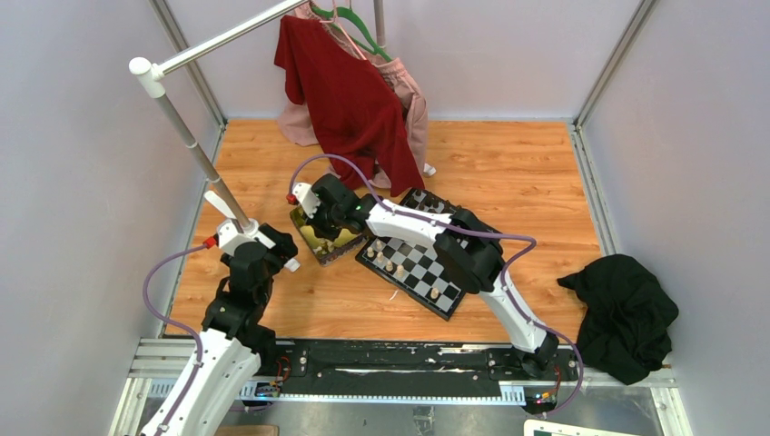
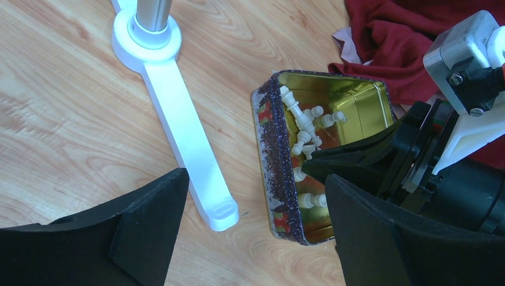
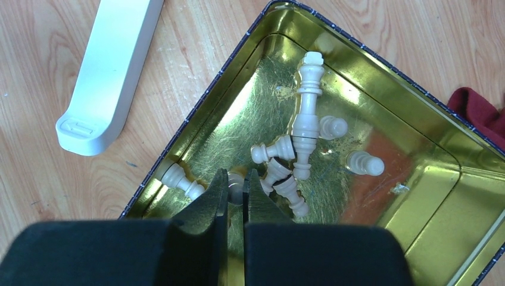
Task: Set up the chess pieces on the board
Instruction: Pick up the chess piece from the storage box.
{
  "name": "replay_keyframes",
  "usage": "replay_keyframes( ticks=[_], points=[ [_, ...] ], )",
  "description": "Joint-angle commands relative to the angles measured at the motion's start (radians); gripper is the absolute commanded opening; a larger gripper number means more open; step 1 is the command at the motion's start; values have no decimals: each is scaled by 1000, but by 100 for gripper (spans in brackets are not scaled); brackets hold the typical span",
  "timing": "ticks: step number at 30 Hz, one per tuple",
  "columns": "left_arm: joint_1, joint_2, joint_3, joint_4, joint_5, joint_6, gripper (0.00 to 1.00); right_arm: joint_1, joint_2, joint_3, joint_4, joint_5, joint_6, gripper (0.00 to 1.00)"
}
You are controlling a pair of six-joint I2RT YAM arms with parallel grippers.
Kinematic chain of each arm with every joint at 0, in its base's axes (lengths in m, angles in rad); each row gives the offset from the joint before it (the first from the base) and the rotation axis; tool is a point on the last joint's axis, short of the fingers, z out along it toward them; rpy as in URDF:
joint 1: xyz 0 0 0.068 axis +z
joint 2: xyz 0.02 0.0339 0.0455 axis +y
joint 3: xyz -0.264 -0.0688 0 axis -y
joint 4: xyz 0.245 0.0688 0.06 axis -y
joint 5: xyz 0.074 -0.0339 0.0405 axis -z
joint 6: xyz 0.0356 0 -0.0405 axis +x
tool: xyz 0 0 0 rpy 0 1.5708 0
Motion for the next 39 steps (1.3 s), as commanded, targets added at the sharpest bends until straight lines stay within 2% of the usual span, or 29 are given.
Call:
replay_keyframes(
  ticks=[1, 18, 31, 39],
  points=[
    [-2, -25, 1, -11, -26, 14, 90, -11, -60, -24, 4, -9, -1, 0],
    [-2, -28, 35, -71, -61, 25, 90, -8, -232, -146, 84, 8, -23, 0],
    [-2, 81, 29, 22, -32, 41, 90, 5, -599, -512, 119, 199, -1, 0],
    [-2, 138, 26, 89, 0, 38, 90, 5, -760, -689, 98, 332, 58, 0]
  ],
)
